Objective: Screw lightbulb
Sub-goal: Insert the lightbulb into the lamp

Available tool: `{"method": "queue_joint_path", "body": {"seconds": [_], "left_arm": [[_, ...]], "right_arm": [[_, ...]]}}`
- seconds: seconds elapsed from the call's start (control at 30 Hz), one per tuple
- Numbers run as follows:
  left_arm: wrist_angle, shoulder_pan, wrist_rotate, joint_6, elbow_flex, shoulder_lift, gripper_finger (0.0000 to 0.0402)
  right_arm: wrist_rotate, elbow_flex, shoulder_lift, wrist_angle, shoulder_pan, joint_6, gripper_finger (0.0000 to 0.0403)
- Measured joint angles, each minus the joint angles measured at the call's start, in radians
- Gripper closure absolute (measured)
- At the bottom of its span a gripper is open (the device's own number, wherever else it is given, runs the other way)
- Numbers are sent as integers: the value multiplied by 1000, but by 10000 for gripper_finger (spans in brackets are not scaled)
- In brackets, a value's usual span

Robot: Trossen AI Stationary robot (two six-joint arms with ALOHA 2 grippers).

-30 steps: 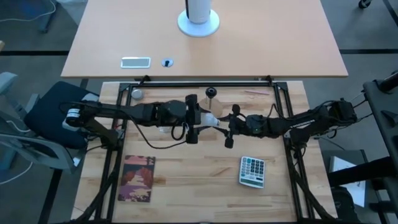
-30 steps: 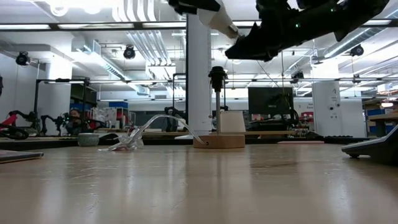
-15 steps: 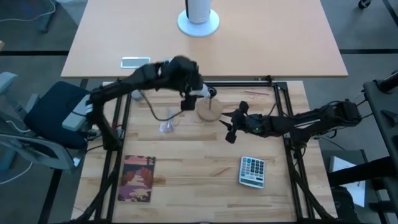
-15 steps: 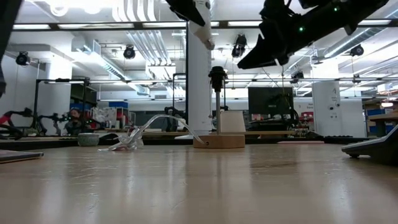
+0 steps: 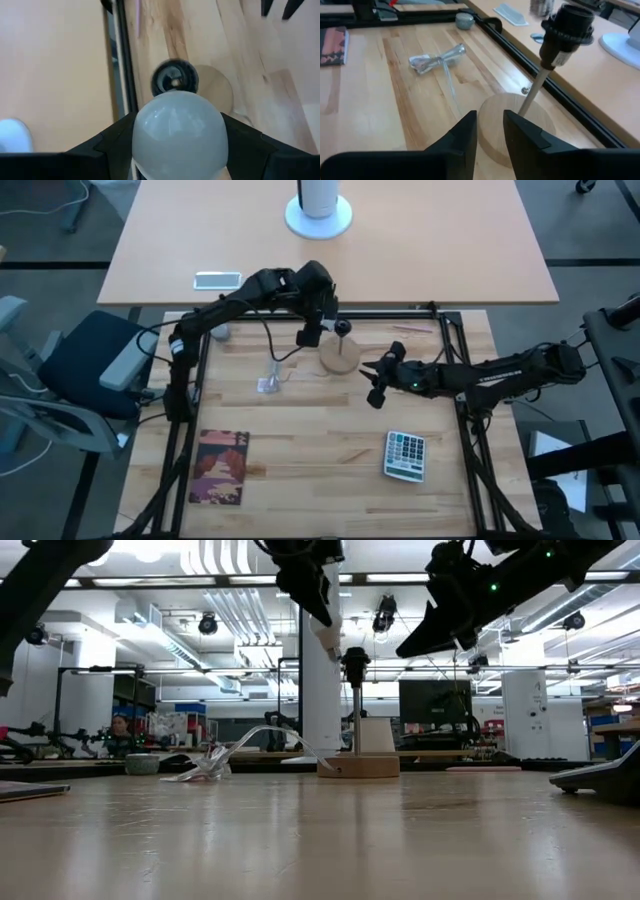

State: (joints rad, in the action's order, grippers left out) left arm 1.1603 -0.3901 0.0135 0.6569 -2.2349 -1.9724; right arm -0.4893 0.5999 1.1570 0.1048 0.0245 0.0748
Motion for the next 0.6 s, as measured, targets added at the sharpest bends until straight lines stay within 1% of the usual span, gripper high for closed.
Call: {"method": "queue_joint_path", "body": {"seconds": [0.13,0.27,0.33,0.4,0.47,0.5,0.6], "left_arm": [[-6,1,0,-1,-29,8,164],[-6,8,-1,13,-63,7,164],[-30,8,-9,14,-80,7,164],[-44,8,-15,21,-82,8,164],[-47,8,-16,26,-80,7,164],[-46,8,-17,28,-80,7,164],[-57,8,-25,32,-71,7,164]], "right_arm": [[-4,-2,16,-3,-37,26,331],[-7,-15,45,-6,-126,81,345],[15,-18,62,-4,-185,104,348],[96,-22,86,24,-248,96,345],[204,-29,123,103,-304,77,333],[257,-32,147,151,-329,63,325],[361,-34,223,292,-393,39,291]]}}
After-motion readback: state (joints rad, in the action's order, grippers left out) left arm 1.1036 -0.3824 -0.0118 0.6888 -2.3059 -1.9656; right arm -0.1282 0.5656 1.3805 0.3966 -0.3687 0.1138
